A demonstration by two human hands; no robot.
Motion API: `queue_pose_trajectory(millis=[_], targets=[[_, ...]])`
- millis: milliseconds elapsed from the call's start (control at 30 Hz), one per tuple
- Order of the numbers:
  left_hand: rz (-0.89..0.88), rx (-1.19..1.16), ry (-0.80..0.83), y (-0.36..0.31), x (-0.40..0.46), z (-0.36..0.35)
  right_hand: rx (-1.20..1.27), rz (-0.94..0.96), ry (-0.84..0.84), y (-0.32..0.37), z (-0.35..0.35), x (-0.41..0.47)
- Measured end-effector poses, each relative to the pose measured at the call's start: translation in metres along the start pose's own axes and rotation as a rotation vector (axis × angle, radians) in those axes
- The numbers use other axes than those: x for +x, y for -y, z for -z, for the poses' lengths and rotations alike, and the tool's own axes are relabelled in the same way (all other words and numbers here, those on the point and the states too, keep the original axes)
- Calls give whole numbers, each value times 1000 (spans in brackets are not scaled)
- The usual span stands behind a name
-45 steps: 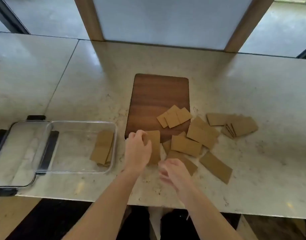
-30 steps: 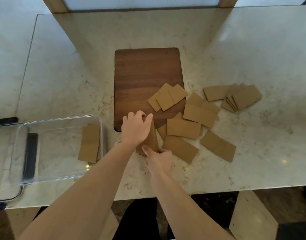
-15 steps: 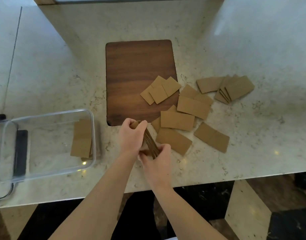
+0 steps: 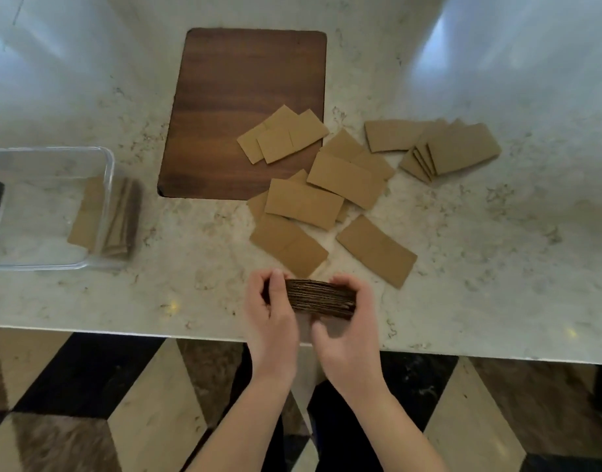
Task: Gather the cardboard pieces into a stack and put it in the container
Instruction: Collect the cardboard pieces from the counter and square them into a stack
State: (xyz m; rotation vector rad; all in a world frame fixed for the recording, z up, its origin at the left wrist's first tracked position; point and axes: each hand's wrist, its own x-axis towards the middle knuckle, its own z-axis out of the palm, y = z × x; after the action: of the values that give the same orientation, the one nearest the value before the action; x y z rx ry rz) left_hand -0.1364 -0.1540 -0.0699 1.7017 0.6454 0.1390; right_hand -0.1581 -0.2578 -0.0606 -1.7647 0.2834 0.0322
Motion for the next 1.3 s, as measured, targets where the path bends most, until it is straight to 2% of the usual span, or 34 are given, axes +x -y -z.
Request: queue_pose_trajectory(millis=[67, 167, 267, 367, 500, 633, 800, 933, 1067, 1167, 1300], targets=[[-1, 1, -65, 4, -14, -5, 79, 6, -33, -2, 2, 2], [-34, -55, -132, 2, -21, -13, 171, -18, -174, -3, -8, 8], [-72, -86, -177, 4, -20, -17, 162, -28, -335, -6, -23, 13], [-164, -75, -196, 7, -20, -14, 95, 67, -412, -12, -23, 14], [-240, -33, -104, 18, -20, -1, 100, 132, -412, -20, -20, 7], [-187, -140, -58, 16, -19, -1, 209, 77, -443, -11, -23, 6], [-254, -204, -13, 6, -4, 1, 355, 75, -455, -3, -26, 16], [-240, -175, 39, 13, 3, 10, 292, 28, -434, -7, -28, 9], [-200, -119, 19, 16, -1, 3, 195, 49, -462, -10, -35, 9], [-257, -95, -8, 15, -3, 1, 147, 86, -493, -13, -36, 7], [-298, -18, 18, 24, -4, 4, 30, 72, -435, -22, -37, 3]])
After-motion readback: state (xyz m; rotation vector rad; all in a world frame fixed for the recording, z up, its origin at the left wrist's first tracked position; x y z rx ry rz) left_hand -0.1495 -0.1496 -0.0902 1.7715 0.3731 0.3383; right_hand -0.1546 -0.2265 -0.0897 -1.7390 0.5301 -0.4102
